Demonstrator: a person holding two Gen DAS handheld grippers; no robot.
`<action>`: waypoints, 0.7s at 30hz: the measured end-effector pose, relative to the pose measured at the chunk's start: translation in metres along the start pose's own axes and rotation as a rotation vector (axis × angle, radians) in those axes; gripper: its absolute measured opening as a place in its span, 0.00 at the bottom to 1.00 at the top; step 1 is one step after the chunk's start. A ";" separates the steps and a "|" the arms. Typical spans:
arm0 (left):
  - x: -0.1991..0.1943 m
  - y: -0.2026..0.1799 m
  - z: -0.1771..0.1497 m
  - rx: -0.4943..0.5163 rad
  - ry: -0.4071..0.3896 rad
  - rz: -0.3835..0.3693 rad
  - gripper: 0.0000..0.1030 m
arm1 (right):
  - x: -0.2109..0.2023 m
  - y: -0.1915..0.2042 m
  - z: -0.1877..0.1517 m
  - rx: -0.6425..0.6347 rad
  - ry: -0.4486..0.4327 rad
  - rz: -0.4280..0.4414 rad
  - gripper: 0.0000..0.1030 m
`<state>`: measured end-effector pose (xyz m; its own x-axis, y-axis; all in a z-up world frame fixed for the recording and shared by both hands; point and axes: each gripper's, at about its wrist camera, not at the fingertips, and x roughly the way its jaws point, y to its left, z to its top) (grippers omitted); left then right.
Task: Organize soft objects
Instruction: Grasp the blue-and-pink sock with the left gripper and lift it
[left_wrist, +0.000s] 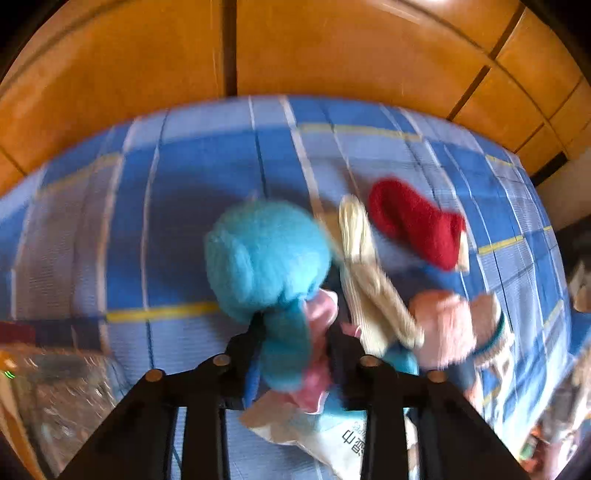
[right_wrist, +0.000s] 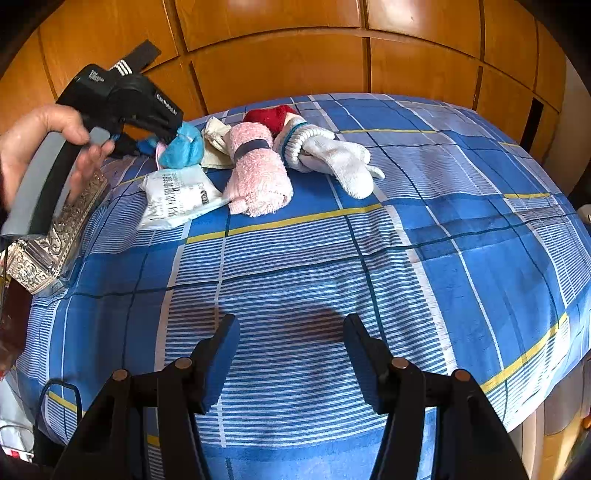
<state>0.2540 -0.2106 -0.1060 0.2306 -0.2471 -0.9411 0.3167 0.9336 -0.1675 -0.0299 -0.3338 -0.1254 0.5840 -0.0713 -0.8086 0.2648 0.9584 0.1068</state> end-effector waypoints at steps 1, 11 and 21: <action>0.001 0.006 -0.003 -0.048 0.017 -0.009 0.49 | 0.000 0.000 0.000 0.000 0.000 -0.001 0.57; 0.002 0.002 -0.005 -0.036 -0.012 0.007 0.22 | 0.001 0.002 -0.001 -0.015 -0.003 -0.014 0.57; -0.035 0.014 -0.003 -0.041 -0.088 0.023 0.22 | 0.002 0.006 -0.005 -0.050 -0.022 -0.036 0.57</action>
<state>0.2478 -0.1886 -0.0762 0.3178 -0.2456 -0.9158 0.2725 0.9488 -0.1598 -0.0308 -0.3268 -0.1295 0.5916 -0.1115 -0.7985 0.2474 0.9677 0.0482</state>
